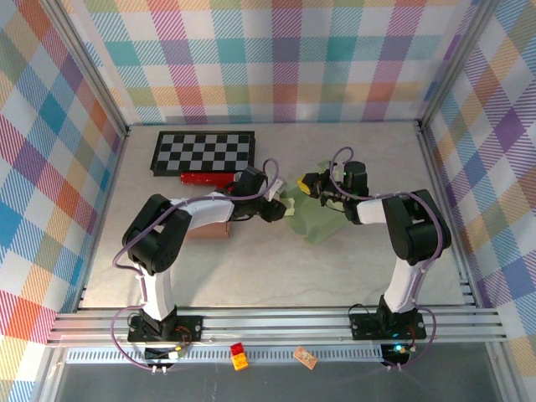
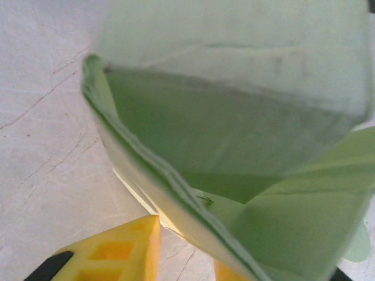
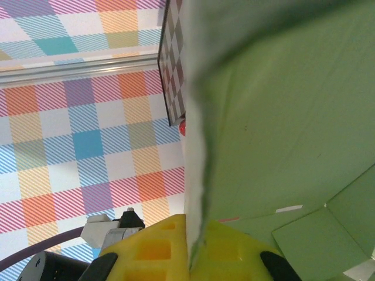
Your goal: Fold the paper box
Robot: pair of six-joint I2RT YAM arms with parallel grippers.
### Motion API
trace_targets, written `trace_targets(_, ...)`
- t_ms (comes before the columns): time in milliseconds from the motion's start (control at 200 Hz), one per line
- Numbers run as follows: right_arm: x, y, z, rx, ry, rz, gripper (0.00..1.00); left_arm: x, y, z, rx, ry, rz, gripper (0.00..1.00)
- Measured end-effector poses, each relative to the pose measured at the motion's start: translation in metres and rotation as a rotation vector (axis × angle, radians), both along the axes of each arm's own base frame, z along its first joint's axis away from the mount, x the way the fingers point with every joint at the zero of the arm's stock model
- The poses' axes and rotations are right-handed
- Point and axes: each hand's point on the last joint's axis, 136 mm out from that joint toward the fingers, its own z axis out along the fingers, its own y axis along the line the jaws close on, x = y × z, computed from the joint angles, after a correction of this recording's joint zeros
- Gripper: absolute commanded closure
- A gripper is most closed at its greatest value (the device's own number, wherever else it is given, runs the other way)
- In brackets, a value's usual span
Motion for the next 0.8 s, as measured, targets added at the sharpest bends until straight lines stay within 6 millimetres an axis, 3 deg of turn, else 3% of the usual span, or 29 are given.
trace_targets(360,0.001,-0.007,-0.004,0.016,-0.025,-0.063,1.00,0.012,-0.006,0.002,-0.024,-0.032,0.105,0.69)
trace_targets(800,0.002,-0.001,-0.006,0.035,-0.029,-0.101,1.00,0.017,-0.012,-0.003,-0.014,-0.052,0.171,0.67)
